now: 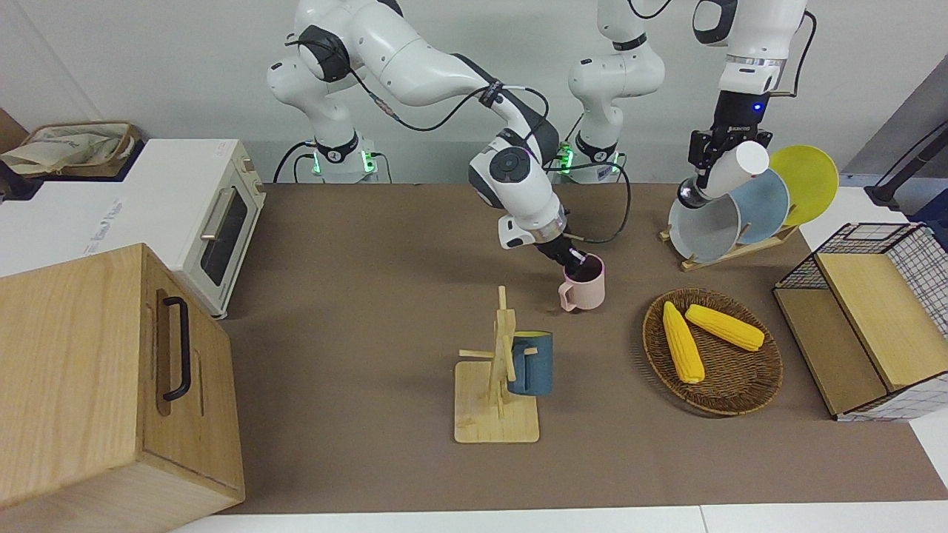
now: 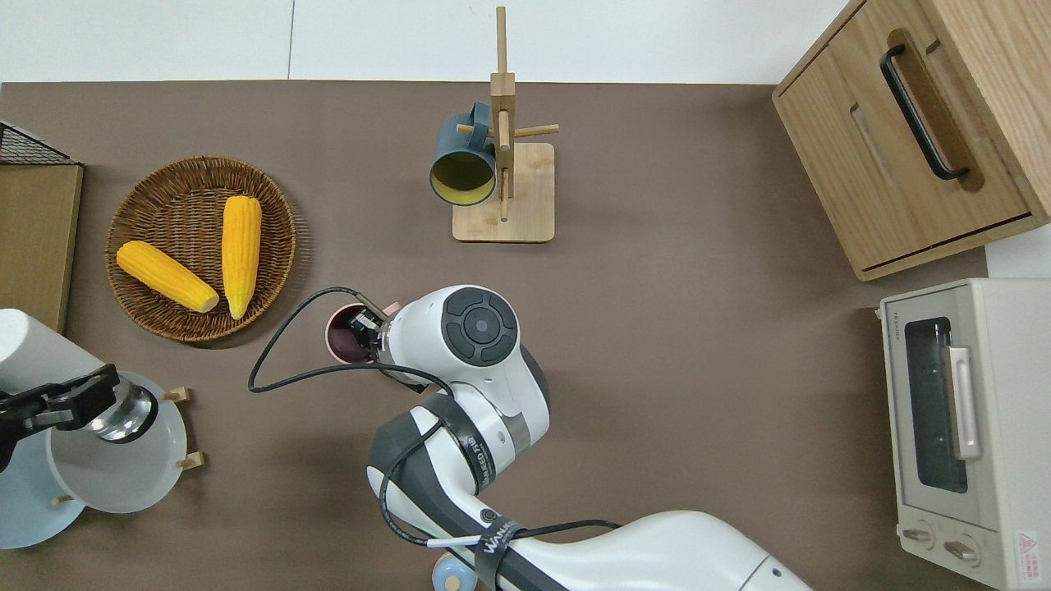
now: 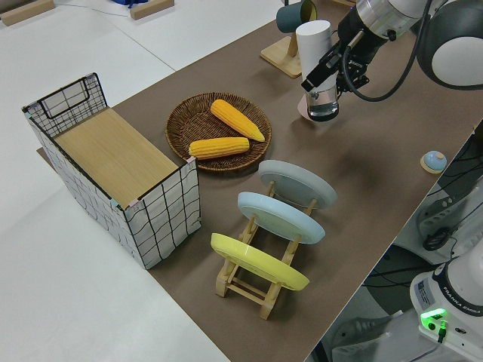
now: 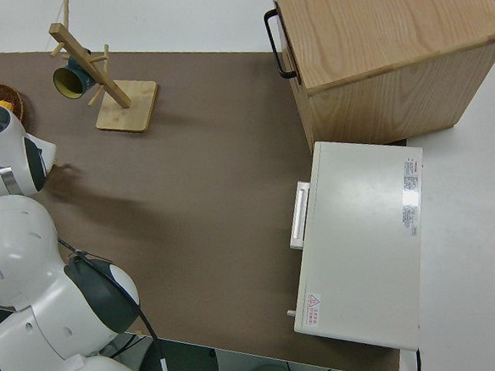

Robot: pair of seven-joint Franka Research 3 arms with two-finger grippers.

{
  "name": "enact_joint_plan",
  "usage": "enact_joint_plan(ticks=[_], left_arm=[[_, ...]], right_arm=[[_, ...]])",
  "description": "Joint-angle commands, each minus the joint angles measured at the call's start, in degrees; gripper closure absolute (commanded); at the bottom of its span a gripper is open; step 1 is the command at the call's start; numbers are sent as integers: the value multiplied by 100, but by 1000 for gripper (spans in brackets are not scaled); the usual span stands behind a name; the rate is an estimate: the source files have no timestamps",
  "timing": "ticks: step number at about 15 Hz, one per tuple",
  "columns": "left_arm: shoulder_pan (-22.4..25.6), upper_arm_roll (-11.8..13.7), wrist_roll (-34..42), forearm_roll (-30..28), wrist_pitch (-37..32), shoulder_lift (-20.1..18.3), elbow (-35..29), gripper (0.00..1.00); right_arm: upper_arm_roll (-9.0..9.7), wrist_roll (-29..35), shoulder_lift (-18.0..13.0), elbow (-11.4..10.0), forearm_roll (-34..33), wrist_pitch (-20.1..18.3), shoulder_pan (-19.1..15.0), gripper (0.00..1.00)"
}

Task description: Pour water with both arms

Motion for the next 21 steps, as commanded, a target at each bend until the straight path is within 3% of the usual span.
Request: enact_joint_plan(ticks=[1,2,3,4,5,6,10,14,16,21], left_arm=[[-103,49,-67,155,86,-181,-83,1000],[-103,49,-67,155,86,-181,-83,1000],[-103,49,-50,155,86,-181,-75,1000],[-103,49,-32,155,86,-173,-75,1000],[-103,49,20,155,86,-173,-75,1000],[-103,49,81,155,86,-173,-75,1000],[-129,49,222,155,86,-155,-83,1000],[-400,119,328,155,-80,-164,-127,1000],[-586,181,319,155,-185,-208,-145,1000],[-1376,646,197,155,-335,-251,-180,1000]], right_arm=[[23,129,159,136,-118,130,35,842],[23,129,159,136,-109,130,35,784],[23,120,159,145,-118,138,35,659],[15,120,159,145,-118,130,35,419],[6,120,159,162,-118,86,35,268],[-20,120,159,275,-100,51,35,44],[-64,164,159,513,-109,-317,35,13],[-319,42,71,1084,-196,-1598,-8,13],[-372,-527,-43,1356,-494,-2319,-61,13],[-530,-2688,-816,1331,-874,-3357,-587,13]])
